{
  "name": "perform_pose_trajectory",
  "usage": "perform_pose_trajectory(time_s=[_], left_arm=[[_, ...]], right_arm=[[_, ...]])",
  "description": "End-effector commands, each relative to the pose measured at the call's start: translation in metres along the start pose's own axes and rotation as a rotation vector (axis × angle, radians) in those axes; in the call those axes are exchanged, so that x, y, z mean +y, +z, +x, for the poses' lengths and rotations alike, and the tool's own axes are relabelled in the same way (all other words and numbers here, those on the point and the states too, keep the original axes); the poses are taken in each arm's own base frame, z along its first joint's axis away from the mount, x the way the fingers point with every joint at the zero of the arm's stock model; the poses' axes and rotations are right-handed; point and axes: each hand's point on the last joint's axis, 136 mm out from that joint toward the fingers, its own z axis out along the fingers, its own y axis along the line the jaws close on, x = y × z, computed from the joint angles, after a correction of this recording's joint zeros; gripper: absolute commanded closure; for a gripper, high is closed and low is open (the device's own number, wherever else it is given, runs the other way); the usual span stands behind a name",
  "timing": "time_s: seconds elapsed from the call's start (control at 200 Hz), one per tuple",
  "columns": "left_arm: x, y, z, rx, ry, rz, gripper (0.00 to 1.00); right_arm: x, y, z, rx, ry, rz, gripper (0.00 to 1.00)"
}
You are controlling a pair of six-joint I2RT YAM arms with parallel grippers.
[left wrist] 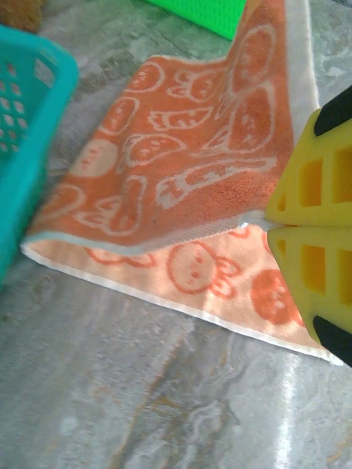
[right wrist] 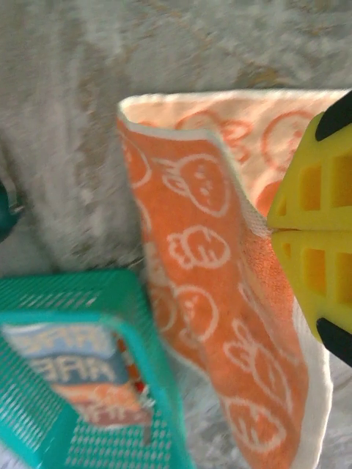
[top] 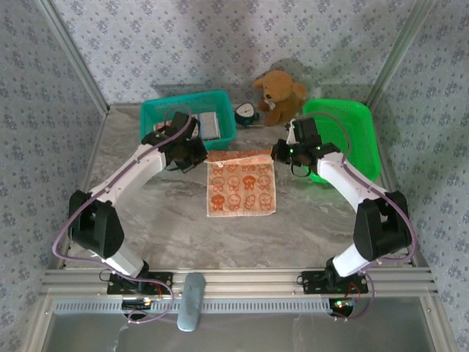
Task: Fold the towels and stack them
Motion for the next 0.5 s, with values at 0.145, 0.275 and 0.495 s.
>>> perform_pose_trajectory(time_s=[0.145,0.275,0.495], left_arm=[[0.011,0.005,0.046,-0.005,-0.038,0.039,1.00],[0.025,0.011,0.066,0.007,-0.034,0.004,1.00],[0.040,0.017,0.088,0.021,-0.029,-0.029,1.00]], right_arm=[[-0.020,-0.015,0.049,0.045,0.000,0.002,1.00],[-0.032,-0.021,0.070,0.065,0.002,0.024,1.00],[-0.041,-0.028,0.096,0.096,0.010,0.041,1.00]])
